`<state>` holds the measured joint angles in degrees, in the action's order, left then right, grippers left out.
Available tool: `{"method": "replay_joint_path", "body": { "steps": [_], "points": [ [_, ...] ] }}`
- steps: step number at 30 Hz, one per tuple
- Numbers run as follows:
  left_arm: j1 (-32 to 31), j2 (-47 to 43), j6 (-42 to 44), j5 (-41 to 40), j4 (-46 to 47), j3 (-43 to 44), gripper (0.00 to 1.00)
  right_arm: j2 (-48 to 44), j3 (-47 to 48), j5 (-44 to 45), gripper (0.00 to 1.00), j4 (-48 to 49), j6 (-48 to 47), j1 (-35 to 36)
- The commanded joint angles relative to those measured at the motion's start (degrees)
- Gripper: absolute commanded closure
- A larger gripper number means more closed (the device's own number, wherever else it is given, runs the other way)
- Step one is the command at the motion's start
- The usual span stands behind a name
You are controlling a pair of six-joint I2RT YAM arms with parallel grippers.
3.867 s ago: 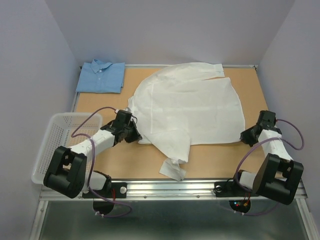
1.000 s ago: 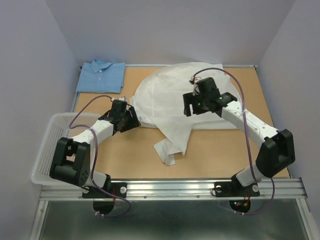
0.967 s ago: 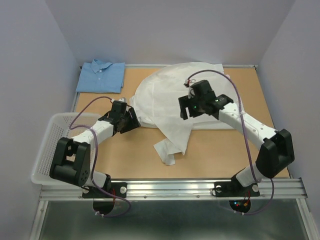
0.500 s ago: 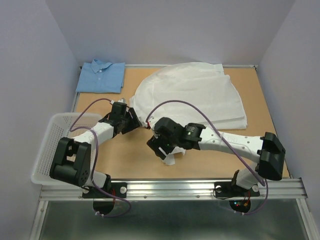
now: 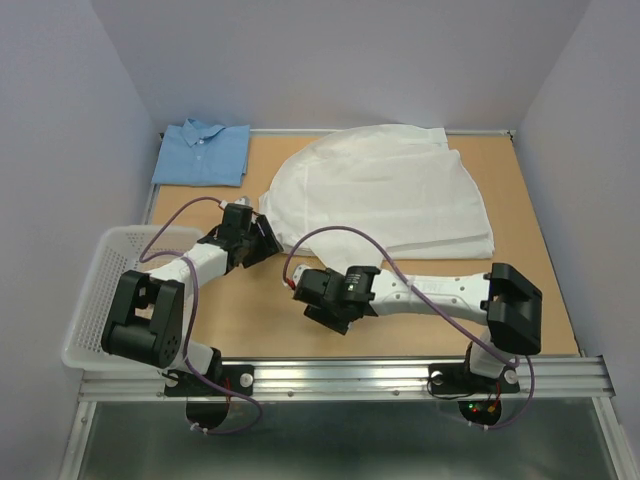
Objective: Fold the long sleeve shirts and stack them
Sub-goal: Fold the shirt
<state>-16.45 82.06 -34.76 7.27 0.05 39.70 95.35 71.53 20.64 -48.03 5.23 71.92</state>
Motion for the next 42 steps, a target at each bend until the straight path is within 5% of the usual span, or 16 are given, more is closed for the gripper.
{"method": "replay_joint_path", "body": {
  "steps": [1, 19, 23, 26, 34, 42],
  "points": [
    [1.06, -1.64, 1.54, -0.5, 0.03, 0.46, 0.31, 2.73, 3.71, 7.56, 0.28, -4.96, -7.58, 2.43],
    [1.68, -1.82, 2.33, -0.24, -1.37, 1.52, 0.31, 7.83, 2.74, 10.82, 0.45, 4.87, -14.02, 4.02],
    [1.68, -1.64, 2.33, -0.06, -1.37, 1.52, 0.31, 6.61, 3.79, 12.05, 0.88, 7.95, -14.02, 3.93],
    [1.68, -1.2, 2.33, 0.11, -1.37, 1.78, 0.31, 5.29, 5.28, 12.06, 0.99, 9.71, -13.59, 2.27],
    [1.68, -1.03, 2.33, 0.38, -1.29, 1.69, 0.31, -4.37, 7.49, 2.75, 0.99, 15.59, -6.66, -16.77],
    [1.68, -0.76, 2.33, 0.99, -1.11, 1.87, 0.31, -4.56, 8.54, 0.98, 0.99, 18.06, 5.38, -31.92]
  ]
}}
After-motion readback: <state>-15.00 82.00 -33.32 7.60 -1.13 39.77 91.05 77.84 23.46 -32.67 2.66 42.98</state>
